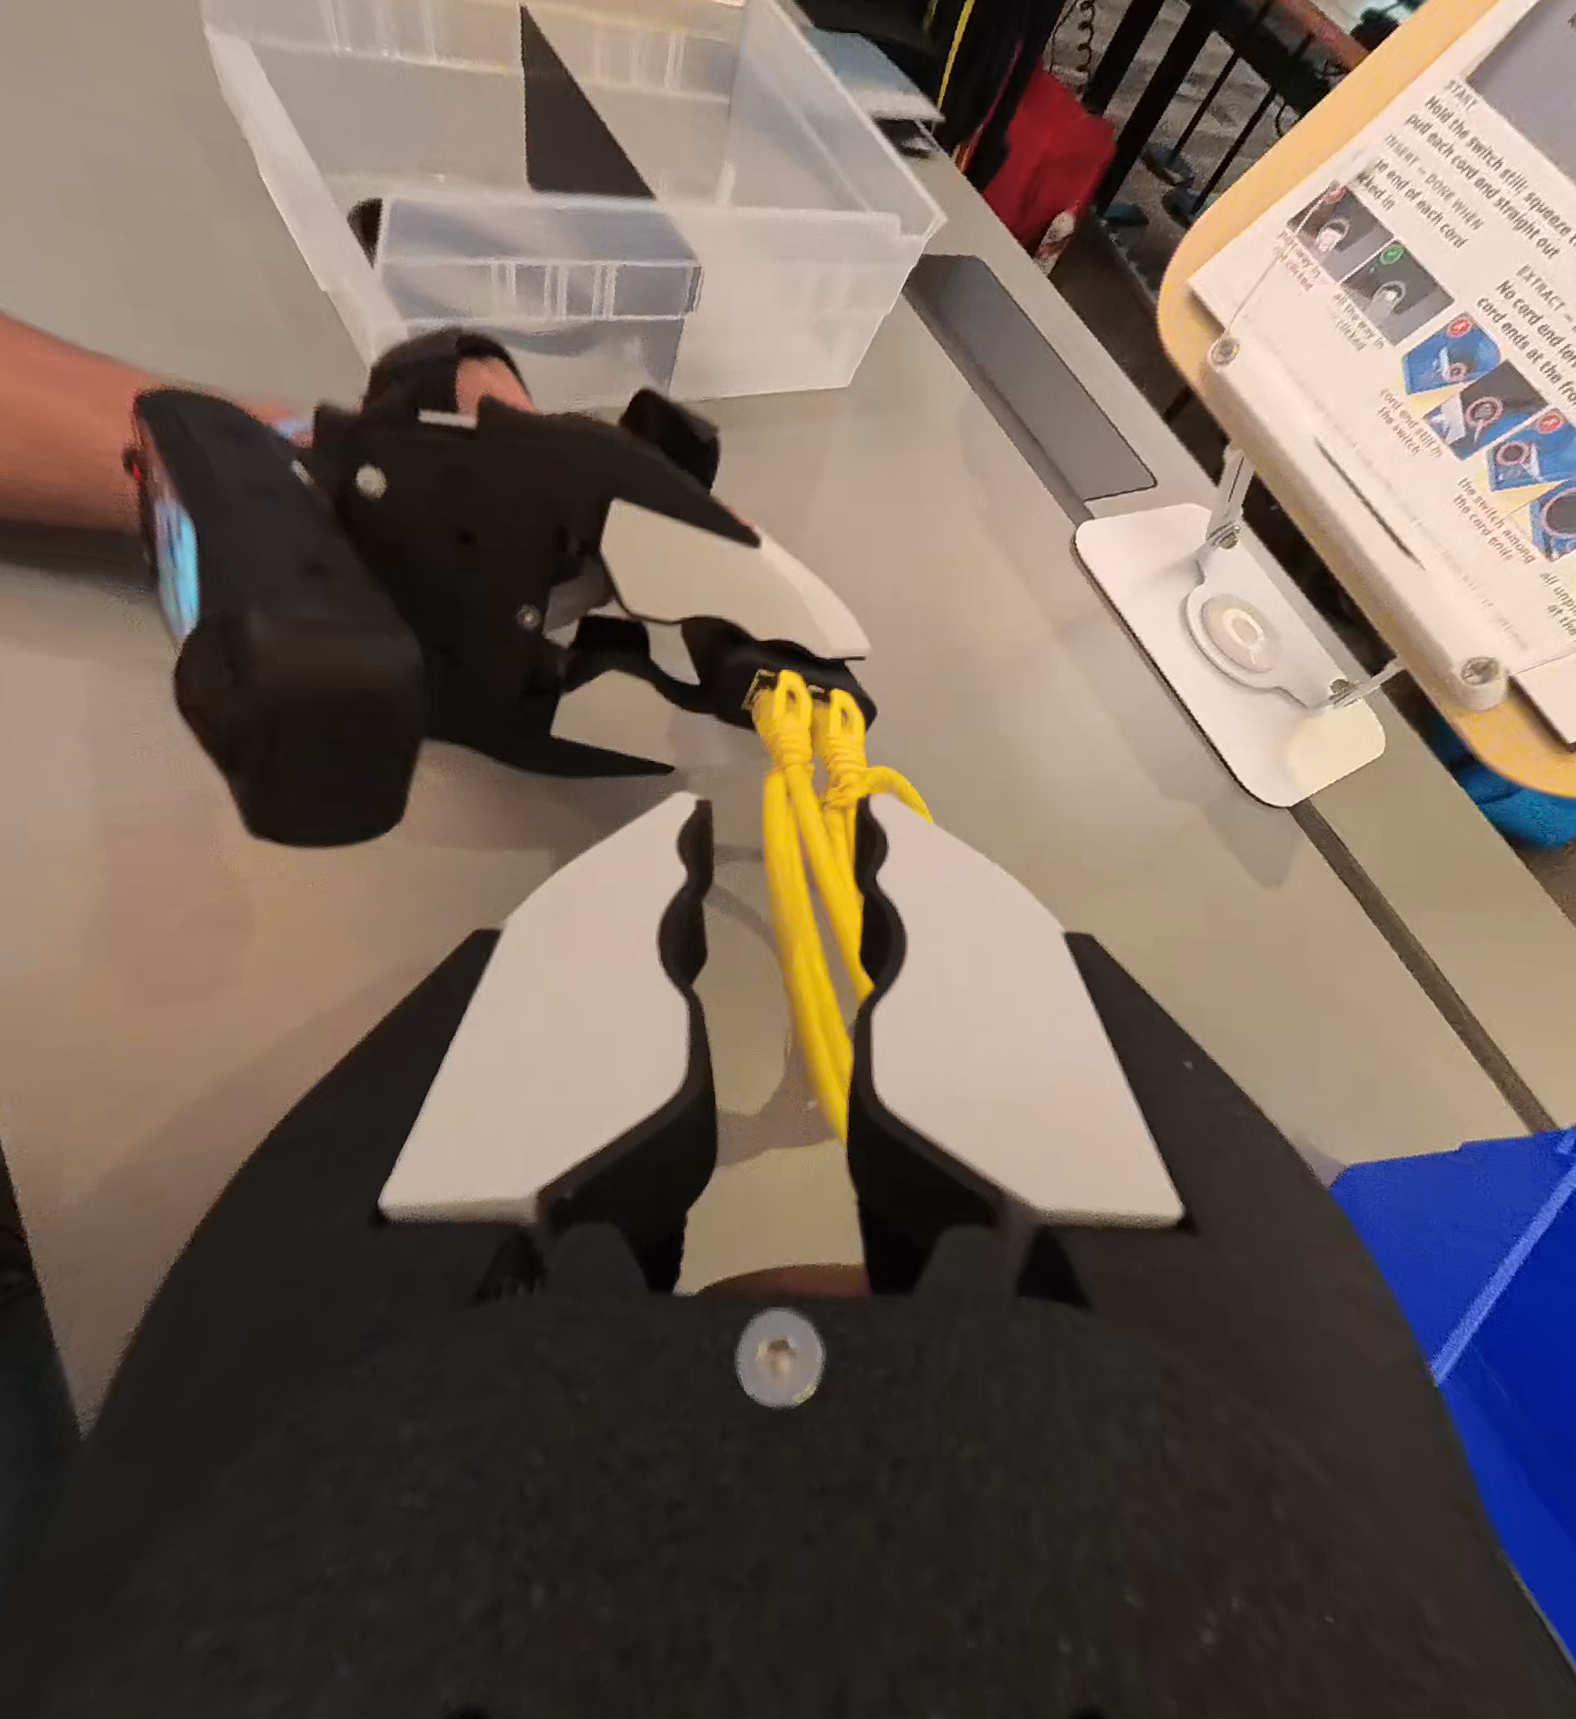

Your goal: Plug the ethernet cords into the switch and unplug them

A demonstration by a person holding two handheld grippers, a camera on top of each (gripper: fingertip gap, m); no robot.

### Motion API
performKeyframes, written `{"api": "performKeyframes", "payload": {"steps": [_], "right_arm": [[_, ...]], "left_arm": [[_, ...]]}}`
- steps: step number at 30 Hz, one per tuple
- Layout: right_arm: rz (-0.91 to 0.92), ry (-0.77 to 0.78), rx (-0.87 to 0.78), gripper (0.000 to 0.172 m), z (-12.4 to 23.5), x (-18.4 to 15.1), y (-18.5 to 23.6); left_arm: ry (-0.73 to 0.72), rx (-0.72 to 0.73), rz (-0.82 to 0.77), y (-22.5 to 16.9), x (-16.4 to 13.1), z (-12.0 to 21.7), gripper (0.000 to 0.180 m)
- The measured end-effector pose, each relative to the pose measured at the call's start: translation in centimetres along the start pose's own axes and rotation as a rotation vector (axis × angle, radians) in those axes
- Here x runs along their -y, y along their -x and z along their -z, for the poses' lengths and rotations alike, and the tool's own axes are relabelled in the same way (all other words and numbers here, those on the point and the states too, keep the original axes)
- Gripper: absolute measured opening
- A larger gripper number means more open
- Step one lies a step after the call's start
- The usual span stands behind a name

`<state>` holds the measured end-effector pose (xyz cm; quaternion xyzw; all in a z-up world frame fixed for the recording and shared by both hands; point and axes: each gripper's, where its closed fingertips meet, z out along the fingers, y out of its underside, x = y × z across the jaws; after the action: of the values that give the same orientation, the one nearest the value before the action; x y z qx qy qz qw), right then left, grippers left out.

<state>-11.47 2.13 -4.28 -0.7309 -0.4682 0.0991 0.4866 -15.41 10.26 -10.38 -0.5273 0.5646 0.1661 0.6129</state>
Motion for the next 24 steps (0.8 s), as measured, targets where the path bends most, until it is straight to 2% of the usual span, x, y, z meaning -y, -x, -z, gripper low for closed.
{"api": "performKeyframes", "payload": {"steps": [3, 6, 7, 9, 12, 17, 21, 24], "right_arm": [[0.079, 0.052, -0.079, 0.041, -1.5, -1.9, -0.2], [0.191, 0.15, -0.176, 0.041, -3.6, -3.7, -1.6], [0.216, 0.186, -0.161, 0.039, -4.3, -4.3, -1.5], [0.27, 0.205, -0.116, 0.019, -5.1, -4.5, -0.7], [0.361, 0.122, -0.118, 0.013, -4.9, -3.0, -0.7], [0.249, -0.051, 0.016, 0.013, -4.1, -1.6, -0.7], [0.211, -0.289, 0.155, 0.012, -2.6, 0.0, -0.2], [0.166, -0.466, 0.341, 0.012, -1.4, 2.0, 1.3]], "left_arm": [[0.068, -0.054, -0.045, -0.6, 0.0, 0.0, 0.025], [0.099, -0.078, -0.106, -0.9, 0.7, 0.8, 0.025], [0.115, -0.079, -0.125, -0.8, 0.8, 1.1, 0.025], [0.151, -0.074, -0.161, -0.4, 0.7, 1.8, 0.025], [0.104, -0.053, -0.162, 1.0, 1.2, 3.3, 0.028], [-0.01, -0.117, 0.063, 3.7, 1.3, 6.8, 0.033], [-0.124, -0.308, 0.367, 4.8, 0.2, 8.6, 0.045], [-0.292, -0.45, 0.498, 5.4, 2.9, 10.2, 0.049]]}}
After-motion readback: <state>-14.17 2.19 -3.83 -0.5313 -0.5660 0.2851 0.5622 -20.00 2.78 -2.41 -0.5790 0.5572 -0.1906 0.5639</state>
